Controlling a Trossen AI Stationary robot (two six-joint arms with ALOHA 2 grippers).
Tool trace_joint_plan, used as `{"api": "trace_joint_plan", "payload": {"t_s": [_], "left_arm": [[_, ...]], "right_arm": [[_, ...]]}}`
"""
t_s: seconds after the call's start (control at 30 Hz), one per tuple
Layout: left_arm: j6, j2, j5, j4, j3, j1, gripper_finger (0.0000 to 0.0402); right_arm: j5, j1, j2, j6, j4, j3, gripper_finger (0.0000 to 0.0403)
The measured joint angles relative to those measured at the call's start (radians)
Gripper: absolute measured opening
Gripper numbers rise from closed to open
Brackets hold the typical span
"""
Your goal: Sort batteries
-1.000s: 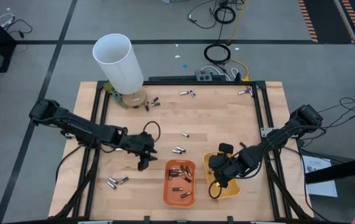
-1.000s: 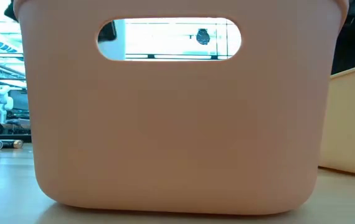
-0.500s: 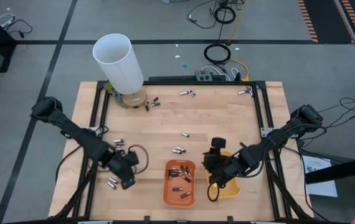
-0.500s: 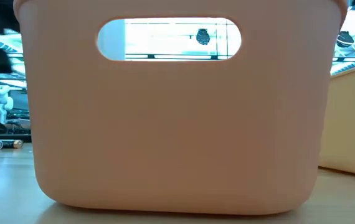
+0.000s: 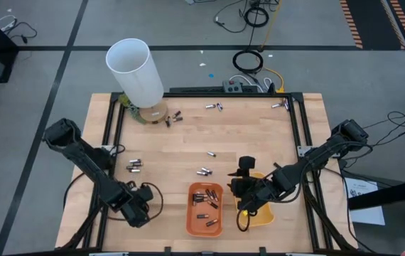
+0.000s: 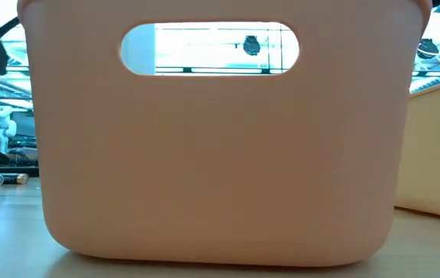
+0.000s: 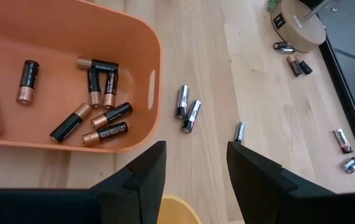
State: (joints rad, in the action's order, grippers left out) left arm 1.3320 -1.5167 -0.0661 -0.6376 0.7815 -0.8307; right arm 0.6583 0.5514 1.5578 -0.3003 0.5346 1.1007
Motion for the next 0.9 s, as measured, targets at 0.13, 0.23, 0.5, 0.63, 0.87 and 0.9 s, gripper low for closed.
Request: {"api": "trace_joint_plan", "payload": {"t_s": [0.13,0.23,0.5,0.63,0.87,0.9], "left_arm": [[0.023,-0.036,0.006,0.000,0.000,-0.016,0.0177],[0.023,-0.059,0.005,0.000,0.002,-0.017,0.0177],[0.014,-0.092,0.008,-0.009,0.005,-0.017,0.0177],[0.014,-0.093,0.008,-0.009,0.005,-0.016,0.0175],[0.016,-0.094,-0.004,-0.015,0.002,-0.016,0.0128],[0.017,-0.094,-0.013,-0.016,0.002,-0.016,0.0117]], "right_arm": [[-0.001,0.000,0.000,0.000,0.001,0.000,0.0160],[-0.001,0.000,0.000,0.001,0.016,0.000,0.0160],[0.006,0.000,0.000,0.030,0.038,0.000,0.0160],[0.049,-0.002,0.000,0.059,0.038,0.000,0.0160],[0.092,-0.014,0.000,0.078,0.004,0.000,0.0160],[0.087,-0.020,0.000,0.079,-0.004,-0.001,0.0160]]}}
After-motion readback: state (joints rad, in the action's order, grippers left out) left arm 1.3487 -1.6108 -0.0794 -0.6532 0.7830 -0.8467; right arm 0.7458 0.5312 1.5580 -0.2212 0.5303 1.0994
